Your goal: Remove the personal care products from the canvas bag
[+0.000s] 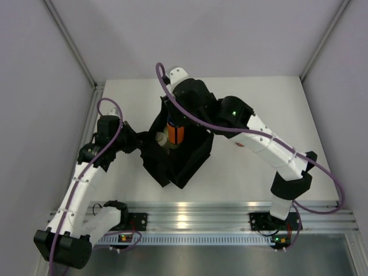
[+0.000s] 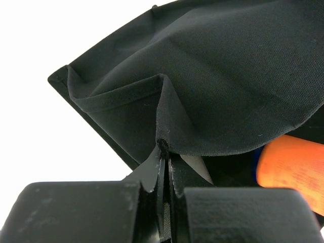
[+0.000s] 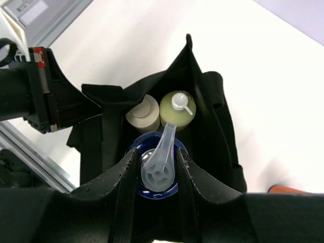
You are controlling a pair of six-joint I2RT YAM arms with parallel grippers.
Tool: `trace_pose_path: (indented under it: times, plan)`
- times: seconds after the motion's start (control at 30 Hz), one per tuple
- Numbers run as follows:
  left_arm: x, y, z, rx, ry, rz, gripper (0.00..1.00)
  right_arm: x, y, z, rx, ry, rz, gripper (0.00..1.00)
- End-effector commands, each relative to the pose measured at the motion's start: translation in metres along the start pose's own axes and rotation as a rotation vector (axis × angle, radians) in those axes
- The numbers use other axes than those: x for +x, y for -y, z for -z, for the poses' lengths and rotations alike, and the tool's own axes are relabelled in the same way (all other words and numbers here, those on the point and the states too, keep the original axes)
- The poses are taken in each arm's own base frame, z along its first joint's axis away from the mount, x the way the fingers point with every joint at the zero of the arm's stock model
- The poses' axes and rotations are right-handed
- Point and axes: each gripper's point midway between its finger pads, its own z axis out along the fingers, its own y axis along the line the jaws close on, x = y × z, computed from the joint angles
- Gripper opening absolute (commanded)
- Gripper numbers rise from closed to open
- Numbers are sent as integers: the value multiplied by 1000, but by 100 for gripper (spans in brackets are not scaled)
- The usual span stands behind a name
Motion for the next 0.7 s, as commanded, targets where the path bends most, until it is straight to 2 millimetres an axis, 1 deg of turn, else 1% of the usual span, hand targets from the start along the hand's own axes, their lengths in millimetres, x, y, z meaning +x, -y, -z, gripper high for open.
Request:
trace_pose_path:
  times: [0.0, 0.23, 0.27, 0.47, 0.5, 0.67]
  plan:
    - [2, 2, 3, -2, -16, -27, 0, -60, 3, 62, -67, 216, -48, 0]
    - [3, 1, 4, -5, -19, -32, 0, -81, 17, 89, -50, 293, -77, 0]
    - [4, 0, 4, -8, -20, -32, 0, -85, 22, 94, -31, 310, -87, 0]
    - [7, -3, 6, -11, -24, -30, 0, -92, 55, 114, 100, 360, -118, 0]
    - [7, -3, 6, -12, -23, -30, 0, -95, 61, 120, 111, 375, -126, 0]
    - [9, -4, 7, -11, -26, -26, 0, -97, 86, 134, 211, 401, -141, 0]
